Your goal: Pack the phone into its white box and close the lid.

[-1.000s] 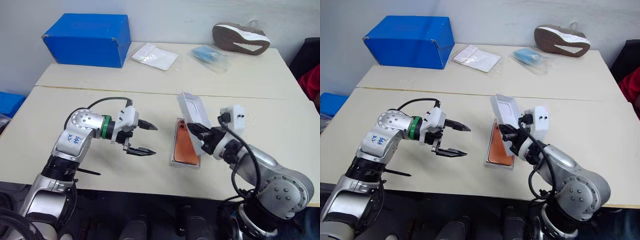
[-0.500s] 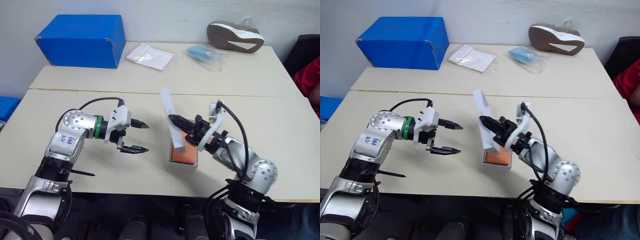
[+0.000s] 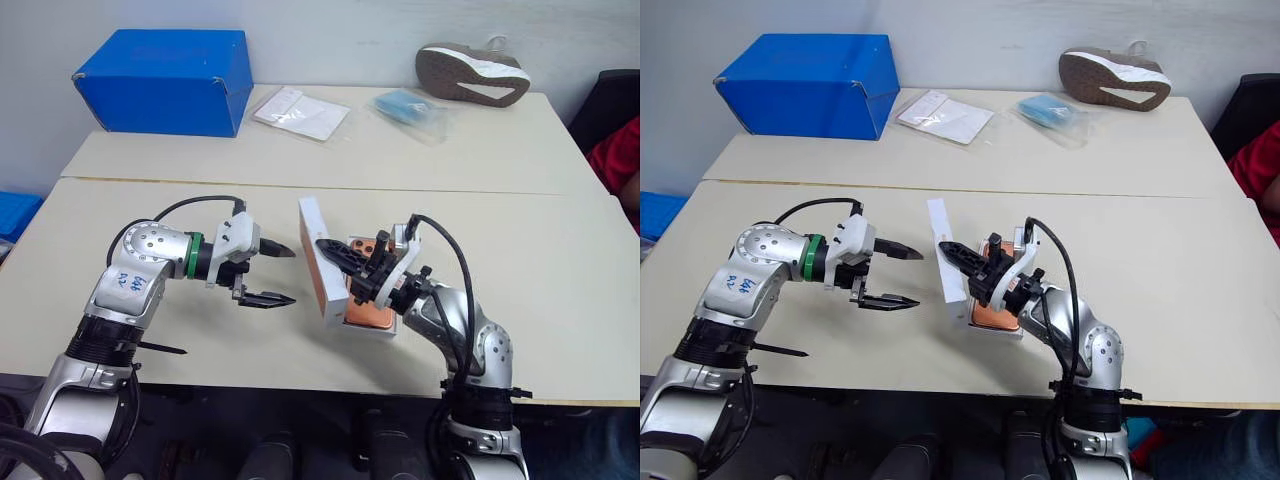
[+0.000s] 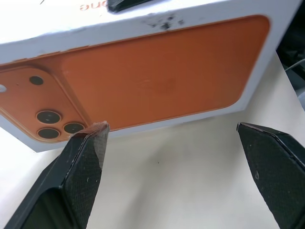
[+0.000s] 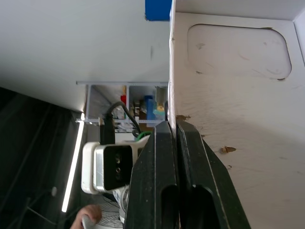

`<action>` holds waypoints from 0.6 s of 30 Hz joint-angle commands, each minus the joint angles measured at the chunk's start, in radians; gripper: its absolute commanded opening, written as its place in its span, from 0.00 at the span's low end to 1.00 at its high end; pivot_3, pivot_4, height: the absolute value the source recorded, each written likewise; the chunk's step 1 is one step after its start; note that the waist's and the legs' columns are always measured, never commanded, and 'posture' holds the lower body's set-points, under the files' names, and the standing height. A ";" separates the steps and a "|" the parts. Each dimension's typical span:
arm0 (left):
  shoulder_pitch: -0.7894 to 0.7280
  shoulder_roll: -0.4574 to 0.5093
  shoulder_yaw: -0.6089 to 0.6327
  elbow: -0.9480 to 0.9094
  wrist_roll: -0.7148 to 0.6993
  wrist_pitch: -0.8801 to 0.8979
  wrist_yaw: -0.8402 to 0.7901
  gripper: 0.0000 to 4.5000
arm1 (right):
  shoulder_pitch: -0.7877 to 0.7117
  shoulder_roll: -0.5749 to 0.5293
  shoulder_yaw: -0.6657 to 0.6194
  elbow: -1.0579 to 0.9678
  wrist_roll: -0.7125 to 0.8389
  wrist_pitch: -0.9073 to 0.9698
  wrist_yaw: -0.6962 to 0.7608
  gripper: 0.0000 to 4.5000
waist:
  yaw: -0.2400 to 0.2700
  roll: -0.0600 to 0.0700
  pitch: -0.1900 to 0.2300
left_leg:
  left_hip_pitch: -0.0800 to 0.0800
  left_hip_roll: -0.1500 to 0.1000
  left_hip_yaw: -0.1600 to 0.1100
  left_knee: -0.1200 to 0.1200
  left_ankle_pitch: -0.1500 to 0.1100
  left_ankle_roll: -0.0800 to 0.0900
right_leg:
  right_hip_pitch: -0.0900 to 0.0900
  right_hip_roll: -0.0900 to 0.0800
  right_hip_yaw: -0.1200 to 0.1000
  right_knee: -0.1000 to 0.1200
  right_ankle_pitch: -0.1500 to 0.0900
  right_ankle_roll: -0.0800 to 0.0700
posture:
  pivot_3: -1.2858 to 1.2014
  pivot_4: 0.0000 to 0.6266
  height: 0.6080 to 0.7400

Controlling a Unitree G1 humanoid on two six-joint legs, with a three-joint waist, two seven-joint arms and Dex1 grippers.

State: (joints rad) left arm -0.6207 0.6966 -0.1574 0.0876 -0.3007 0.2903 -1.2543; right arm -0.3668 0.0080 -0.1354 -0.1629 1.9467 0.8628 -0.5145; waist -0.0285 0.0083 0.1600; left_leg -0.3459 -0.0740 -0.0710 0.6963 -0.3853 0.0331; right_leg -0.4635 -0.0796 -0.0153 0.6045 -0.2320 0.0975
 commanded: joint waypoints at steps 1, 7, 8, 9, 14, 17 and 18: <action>-0.019 0.015 0.029 -0.017 0.001 -0.001 0.005 1.00 | 0.002 0.004 0.014 -0.011 0.013 -0.046 0.048 0.01 | 0.000 0.000 0.000 | 0.000 0.000 0.000 0.000 0.000 0.000 | 0.000 0.000 0.000 0.000 0.000 0.000 | 0.52 0.24 1.00; -0.027 0.007 0.023 -0.011 0.006 0.005 0.011 1.00 | 0.038 -0.029 0.042 0.003 -0.095 -0.049 0.156 0.01 | 0.002 0.000 0.000 | 0.000 0.000 0.000 0.000 0.000 0.000 | 0.000 0.000 0.000 0.000 0.000 0.000 | 0.52 0.24 1.00; -0.029 0.006 0.022 -0.011 0.006 0.005 0.012 1.00 | 0.047 -0.034 0.045 0.005 -0.109 -0.049 0.172 0.01 | 0.001 0.000 0.000 | 0.000 0.000 0.000 0.000 0.000 0.000 | 0.000 0.000 0.000 0.000 0.000 0.000 | 0.52 0.24 1.00; -0.029 0.006 0.022 -0.010 0.007 0.006 0.012 1.00 | 0.052 -0.038 0.047 0.006 -0.118 -0.051 0.185 0.01 | 0.001 0.000 0.000 | -0.001 0.000 0.000 0.000 0.000 0.000 | 0.000 0.000 0.001 0.000 0.000 0.000 | 0.52 0.24 1.00; -0.041 -0.001 0.015 0.005 0.014 0.003 0.010 1.00 | 0.087 -0.050 0.068 0.011 -0.200 -0.047 0.257 0.01 | 0.002 0.000 0.000 | -0.001 0.000 0.000 0.000 0.000 0.000 | 0.000 0.000 0.001 -0.001 0.000 0.000 | 0.52 0.24 1.00; -0.048 -0.010 0.008 0.017 0.022 0.003 0.013 1.00 | 0.089 -0.050 0.074 0.011 -0.236 -0.047 0.290 0.01 | 0.002 0.000 0.000 | -0.001 0.000 0.000 0.000 0.000 0.000 | 0.000 0.000 0.001 -0.001 0.000 0.000 | 0.52 0.24 1.00; -0.052 -0.018 0.002 0.028 0.031 -0.002 0.019 1.00 | 0.090 -0.052 0.075 0.007 -0.249 -0.047 0.302 0.01 | 0.002 0.000 0.000 | -0.001 0.000 0.000 0.000 0.000 0.000 | 0.000 0.000 0.001 -0.001 0.000 0.000 | 0.52 0.24 1.00</action>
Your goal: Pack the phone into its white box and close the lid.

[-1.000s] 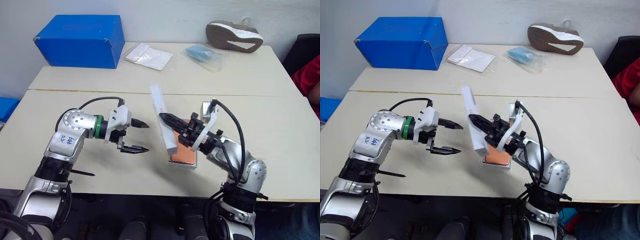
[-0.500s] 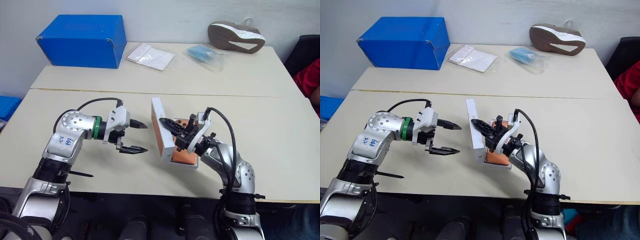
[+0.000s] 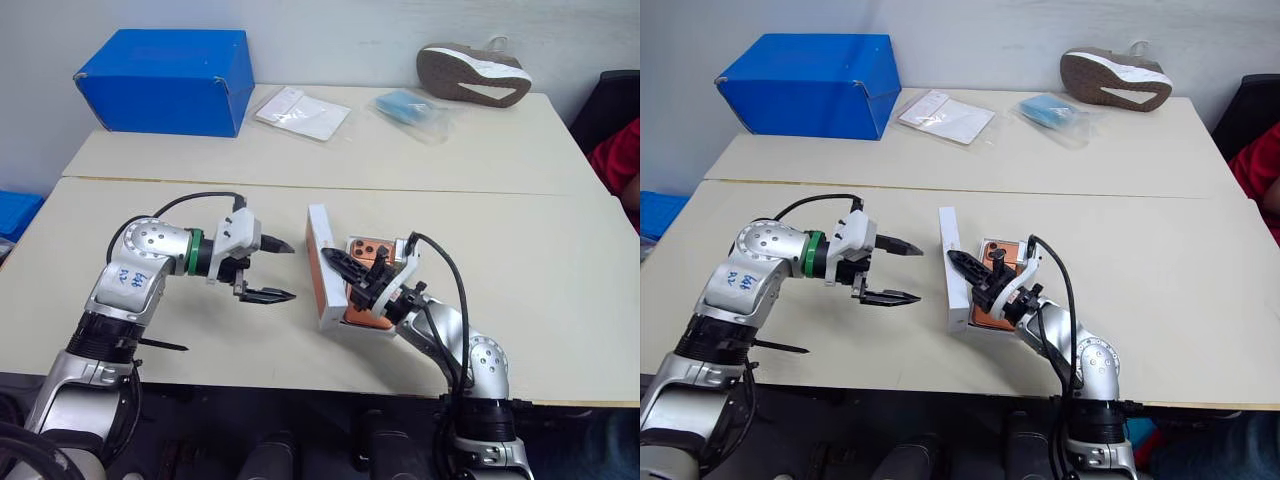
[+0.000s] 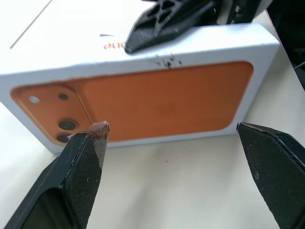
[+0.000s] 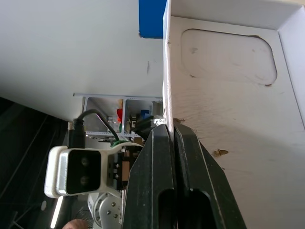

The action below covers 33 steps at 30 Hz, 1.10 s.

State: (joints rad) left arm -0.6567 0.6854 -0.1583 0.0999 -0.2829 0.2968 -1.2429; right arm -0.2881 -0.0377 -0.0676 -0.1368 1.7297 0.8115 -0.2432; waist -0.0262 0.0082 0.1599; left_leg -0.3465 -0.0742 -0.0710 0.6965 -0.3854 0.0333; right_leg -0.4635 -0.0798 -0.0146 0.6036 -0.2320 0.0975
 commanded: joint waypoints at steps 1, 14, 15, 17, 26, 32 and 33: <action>-0.018 -0.013 -0.001 0.024 0.019 -0.009 0.012 1.00 | 0.012 -0.010 0.009 -0.023 -0.042 0.006 0.038 0.01 | 0.000 0.000 0.000 | 0.000 0.000 0.000 0.000 0.000 0.000 | 0.000 0.000 0.000 0.000 0.000 0.000 | 0.52 0.24 1.00; -0.013 -0.136 -0.068 0.086 0.096 -0.002 0.086 0.20 | 0.028 -0.051 0.013 -0.055 -0.076 0.025 0.081 0.00 | 0.003 0.000 0.000 | 0.000 0.000 0.000 0.001 0.000 0.000 | 0.000 0.000 0.000 0.000 0.000 0.000 | 0.52 0.24 1.00; -0.013 -0.139 -0.067 0.091 0.099 -0.007 0.089 0.13 | 0.029 -0.054 0.013 -0.057 -0.070 0.028 0.084 0.00 | 0.003 -0.001 0.000 | 0.000 0.000 0.000 0.001 0.000 0.000 | 0.000 0.000 0.000 0.000 0.000 0.000 | 0.52 0.24 1.00; -0.014 -0.145 -0.066 0.102 0.105 -0.015 0.095 0.00 | 0.034 -0.061 0.011 -0.057 -0.061 0.032 0.085 0.10 | 0.003 -0.001 0.000 | 0.000 0.000 0.000 0.001 0.000 0.000 | 0.000 0.000 0.000 0.000 0.000 0.000 | 0.52 0.24 1.00; -0.022 -0.172 -0.067 0.124 0.117 -0.029 0.099 0.00 | 0.067 -0.124 -0.016 -0.104 -0.018 0.045 0.076 0.61 | 0.006 -0.001 0.000 | -0.002 0.000 0.000 0.001 0.000 0.000 | 0.000 0.000 0.000 -0.003 0.000 0.000 | 0.52 0.24 1.00; -0.031 -0.203 -0.073 0.143 0.127 -0.043 0.104 0.00 | 0.111 -0.253 -0.086 -0.194 0.062 0.046 0.090 0.61 | 0.026 -0.001 0.000 | -0.005 0.000 0.000 0.003 0.000 0.000 | 0.000 0.000 -0.001 -0.007 0.000 0.000 | 0.52 0.24 1.00; -0.039 -0.214 -0.074 0.149 0.128 -0.045 0.105 0.00 | 0.127 -0.307 -0.115 -0.228 0.075 0.059 0.115 0.61 | 0.028 -0.001 0.000 | -0.005 0.000 0.000 0.003 0.000 0.000 | 0.000 -0.001 -0.001 -0.007 0.000 0.000 | 0.52 0.24 1.00</action>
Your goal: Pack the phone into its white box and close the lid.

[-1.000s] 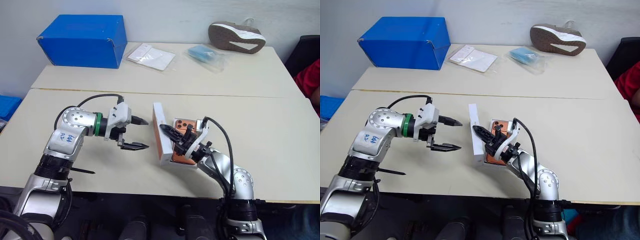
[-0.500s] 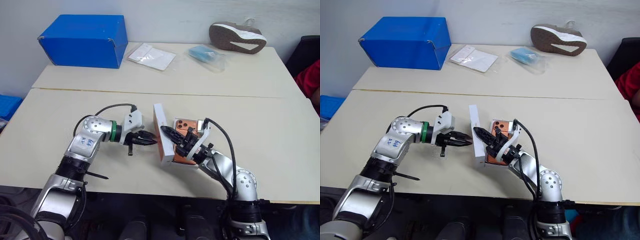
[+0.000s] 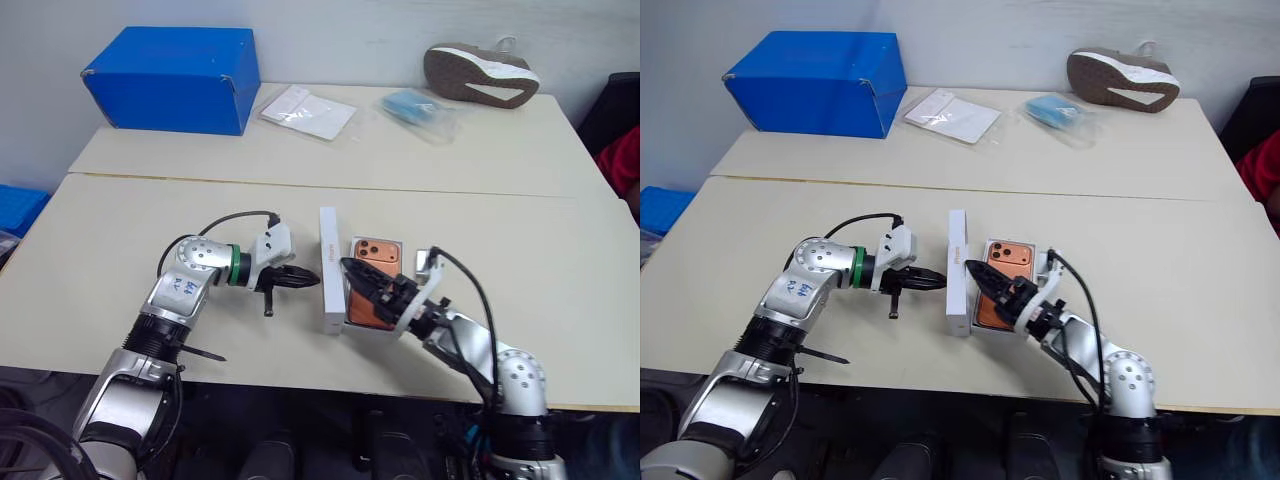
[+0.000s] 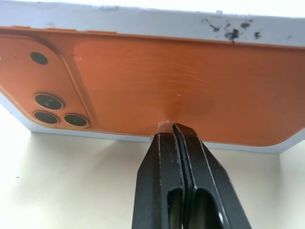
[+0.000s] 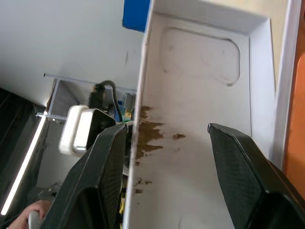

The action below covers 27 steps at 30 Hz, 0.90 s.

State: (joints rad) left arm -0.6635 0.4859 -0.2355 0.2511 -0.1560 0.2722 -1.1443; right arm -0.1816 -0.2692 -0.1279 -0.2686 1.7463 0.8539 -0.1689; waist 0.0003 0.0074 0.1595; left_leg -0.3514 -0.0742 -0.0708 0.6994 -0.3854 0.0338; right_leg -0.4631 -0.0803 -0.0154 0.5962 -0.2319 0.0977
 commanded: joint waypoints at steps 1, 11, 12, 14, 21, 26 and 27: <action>-0.039 -0.022 0.003 0.003 0.001 -0.023 0.007 0.00 | 0.032 -0.117 -0.074 -0.121 0.068 0.024 0.060 0.61 | 0.009 0.000 0.000 | 0.000 0.000 0.000 0.000 0.000 0.000 | 0.000 0.000 0.000 -0.001 0.000 0.000 | 0.52 0.24 1.00; -0.138 -0.130 -0.021 0.097 0.009 -0.064 0.002 0.00 | 0.254 -0.548 -0.238 -0.357 -0.288 0.058 0.529 0.47 | 0.028 -0.002 -0.001 | -0.002 0.000 0.002 0.001 0.000 0.002 | 0.002 0.000 0.001 -0.005 0.002 0.003 | 0.52 0.24 1.00; -0.146 -0.143 -0.026 0.106 0.010 -0.067 0.000 0.00 | 0.270 -0.571 -0.245 -0.369 -0.338 0.044 0.566 0.41 | 0.028 -0.002 -0.001 | -0.001 0.000 0.002 0.001 0.000 0.003 | 0.003 0.000 0.001 -0.005 0.002 0.003 | 0.52 0.24 1.00; -0.157 -0.163 -0.035 0.118 0.015 -0.077 -0.003 0.00 | 0.295 -0.600 -0.253 -0.385 -0.411 0.019 0.624 0.26 | 0.026 -0.002 -0.001 | -0.001 0.000 0.003 0.001 0.000 0.003 | 0.002 0.000 0.002 -0.005 0.002 0.003 | 0.52 0.24 1.00; -0.199 -0.149 0.006 0.084 -0.018 -0.048 -0.025 0.00 | 0.366 -0.617 -0.254 -0.429 -0.566 -0.037 0.712 0.01 | 0.026 -0.002 0.000 | -0.001 0.000 0.004 0.001 0.000 0.003 | 0.002 0.000 0.002 -0.005 0.002 0.004 | 0.52 0.24 1.00; -0.198 -0.029 0.036 0.059 -0.034 -0.020 -0.103 0.00 | 0.407 -0.643 -0.166 -0.482 -0.775 -0.105 0.778 0.01 | 0.023 -0.002 0.000 | -0.001 0.000 0.004 0.001 0.000 0.002 | 0.001 0.001 0.002 -0.004 0.002 0.004 | 0.52 0.24 1.00; -0.190 -0.006 0.033 0.064 -0.027 -0.026 -0.118 0.00 | 0.411 -0.646 -0.145 -0.488 -0.814 -0.122 0.791 0.01 | 0.024 -0.002 0.000 | 0.000 0.000 0.004 0.001 0.000 0.002 | 0.002 0.001 0.002 -0.004 0.002 0.004 | 0.52 0.24 1.00</action>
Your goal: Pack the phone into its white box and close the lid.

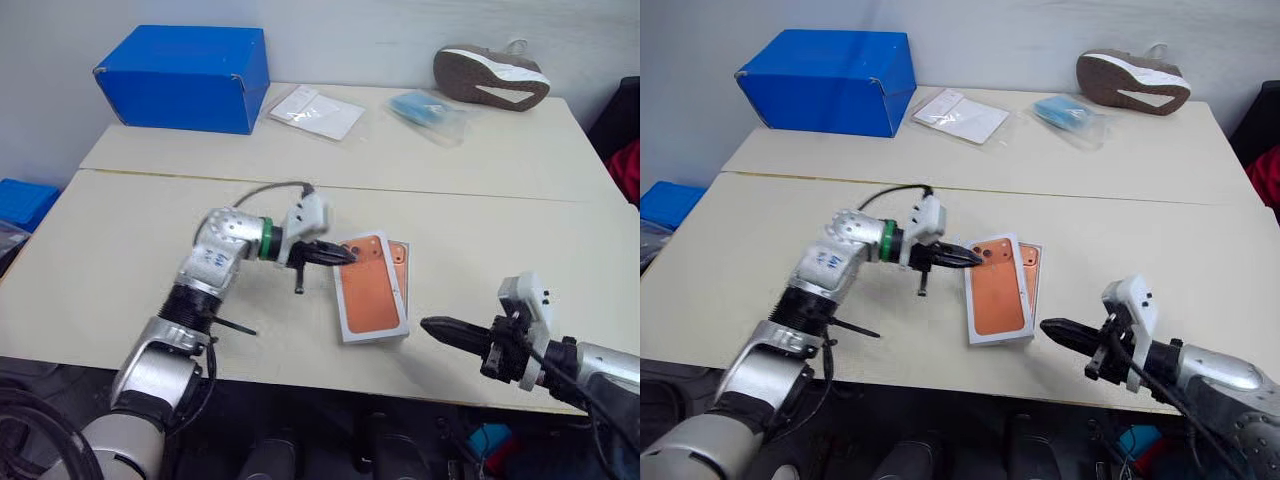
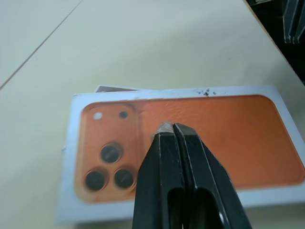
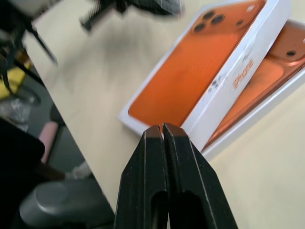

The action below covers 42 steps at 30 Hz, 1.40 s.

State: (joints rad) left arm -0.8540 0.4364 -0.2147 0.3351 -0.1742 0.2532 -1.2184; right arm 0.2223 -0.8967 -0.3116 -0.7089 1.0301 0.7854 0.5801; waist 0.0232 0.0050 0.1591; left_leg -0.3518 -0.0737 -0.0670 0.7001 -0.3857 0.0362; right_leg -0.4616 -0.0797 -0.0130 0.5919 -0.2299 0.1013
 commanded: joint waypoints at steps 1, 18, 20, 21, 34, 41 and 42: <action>0.008 0.066 0.007 -0.012 -0.002 -0.010 -0.062 0.00 | 0.008 -0.023 0.060 -0.053 -0.133 -0.066 0.055 0.01 | 0.003 0.000 0.000 | 0.000 0.000 0.000 0.000 0.000 0.000 | 0.000 0.000 0.000 0.000 0.000 0.000 | 0.52 0.24 1.00; -0.154 -0.121 -0.073 0.467 0.169 -0.282 0.024 0.00 | -0.145 -0.004 0.377 0.017 -0.487 -0.156 0.161 0.01 | 0.027 -0.003 0.000 | -0.002 -0.003 0.001 0.002 0.000 0.002 | 0.000 0.001 -0.009 -0.001 0.000 0.000 | 0.52 0.24 1.00; -0.185 -0.157 -0.067 0.522 0.176 -0.310 0.044 0.00 | -0.153 0.015 0.388 0.025 -0.503 -0.155 0.151 0.01 | 0.027 -0.003 0.000 | -0.001 -0.003 0.001 0.002 0.000 0.002 | 0.000 0.001 -0.009 -0.001 0.000 0.001 | 0.52 0.24 1.00; -0.199 -0.173 -0.063 0.545 0.176 -0.317 0.052 0.00 | -0.155 0.023 0.391 0.028 -0.509 -0.154 0.147 0.01 | 0.027 -0.003 0.000 | -0.001 -0.003 0.001 0.002 0.000 0.002 | 0.000 0.001 -0.009 -0.001 0.000 0.001 | 0.52 0.24 1.00; -0.278 -0.222 -0.030 0.681 0.204 -0.404 0.074 0.00 | -0.161 0.128 0.390 0.043 -0.565 -0.145 0.102 0.01 | 0.024 -0.004 0.000 | -0.001 -0.003 0.002 0.003 0.000 0.002 | 0.000 0.002 -0.009 0.000 0.001 0.001 | 0.52 0.24 1.00; -0.220 -0.138 -0.004 0.567 0.180 -0.333 0.010 0.00 | -0.169 0.150 0.376 0.057 -0.608 -0.177 0.082 0.01 | 0.005 -0.004 0.000 | -0.001 -0.002 0.002 0.003 0.000 0.002 | 0.000 0.001 -0.008 0.001 0.001 0.001 | 0.52 0.24 1.00; -0.206 -0.135 -0.004 0.544 0.179 -0.323 0.007 0.00 | -0.171 0.152 0.377 0.061 -0.618 -0.186 0.081 0.01 | 0.006 -0.004 0.000 | -0.001 -0.003 0.002 0.003 0.000 0.002 | 0.000 0.001 -0.008 0.001 0.001 0.001 | 0.52 0.24 1.00</action>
State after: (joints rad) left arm -1.0670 0.2965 -0.2287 0.9391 0.0250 -0.0823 -1.1985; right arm 0.0559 -0.7484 0.0821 -0.6383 0.4273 0.6291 0.6704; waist 0.0292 0.0014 0.1586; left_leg -0.3527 -0.0768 -0.0647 0.7032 -0.3858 0.0378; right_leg -0.4620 -0.0781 -0.0217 0.5932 -0.2293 0.1023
